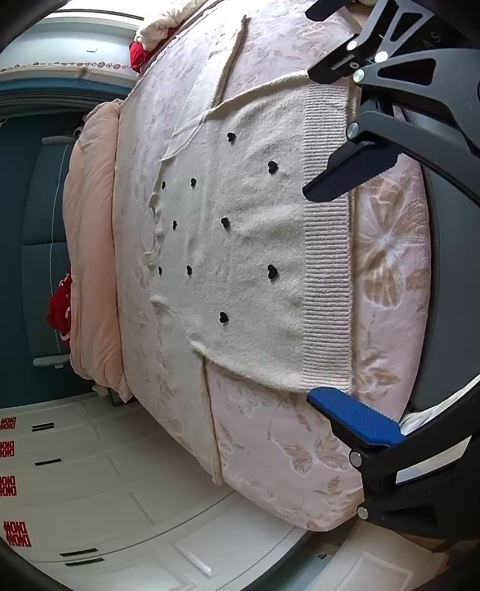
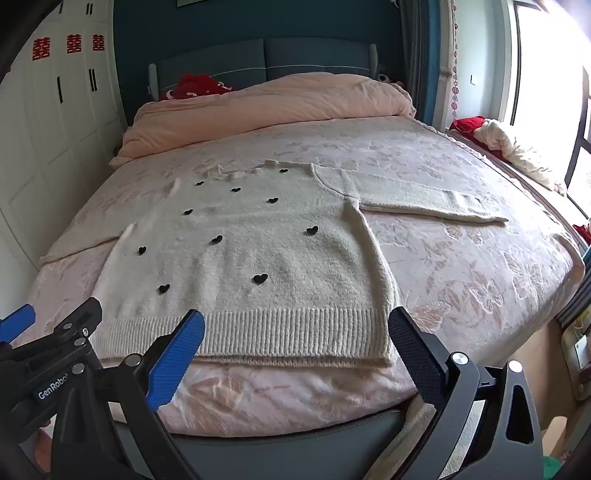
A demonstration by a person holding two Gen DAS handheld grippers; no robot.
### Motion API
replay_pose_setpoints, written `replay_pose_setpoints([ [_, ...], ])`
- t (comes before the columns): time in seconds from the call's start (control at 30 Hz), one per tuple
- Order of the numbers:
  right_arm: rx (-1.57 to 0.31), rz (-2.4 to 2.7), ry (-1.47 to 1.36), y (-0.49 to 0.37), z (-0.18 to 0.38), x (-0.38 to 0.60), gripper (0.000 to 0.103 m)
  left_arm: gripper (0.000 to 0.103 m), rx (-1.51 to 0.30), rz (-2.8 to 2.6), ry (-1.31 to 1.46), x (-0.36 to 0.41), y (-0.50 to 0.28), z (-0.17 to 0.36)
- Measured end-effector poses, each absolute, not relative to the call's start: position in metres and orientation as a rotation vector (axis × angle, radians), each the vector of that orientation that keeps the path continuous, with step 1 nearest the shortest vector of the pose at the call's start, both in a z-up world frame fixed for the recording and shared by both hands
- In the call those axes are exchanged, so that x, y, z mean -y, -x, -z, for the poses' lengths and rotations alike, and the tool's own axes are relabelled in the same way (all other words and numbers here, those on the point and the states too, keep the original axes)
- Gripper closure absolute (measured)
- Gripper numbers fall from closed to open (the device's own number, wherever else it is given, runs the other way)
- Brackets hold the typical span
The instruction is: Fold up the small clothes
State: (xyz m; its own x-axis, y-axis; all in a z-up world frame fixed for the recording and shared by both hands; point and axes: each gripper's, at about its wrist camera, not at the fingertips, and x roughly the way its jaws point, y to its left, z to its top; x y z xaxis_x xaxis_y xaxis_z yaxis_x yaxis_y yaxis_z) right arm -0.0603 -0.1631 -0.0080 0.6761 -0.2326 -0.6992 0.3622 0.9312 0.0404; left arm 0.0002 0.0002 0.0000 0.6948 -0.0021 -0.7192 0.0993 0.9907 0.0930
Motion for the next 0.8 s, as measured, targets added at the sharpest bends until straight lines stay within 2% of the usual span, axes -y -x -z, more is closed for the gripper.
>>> replay_pose_setpoints([
  [0.8, -0.768, 0.341, -0.181, 0.0605, 0.0128, 0.1617, 0.005, 0.005, -0.820, 0.049, -0.139, 0.0009, -0.0002, 0.0087],
])
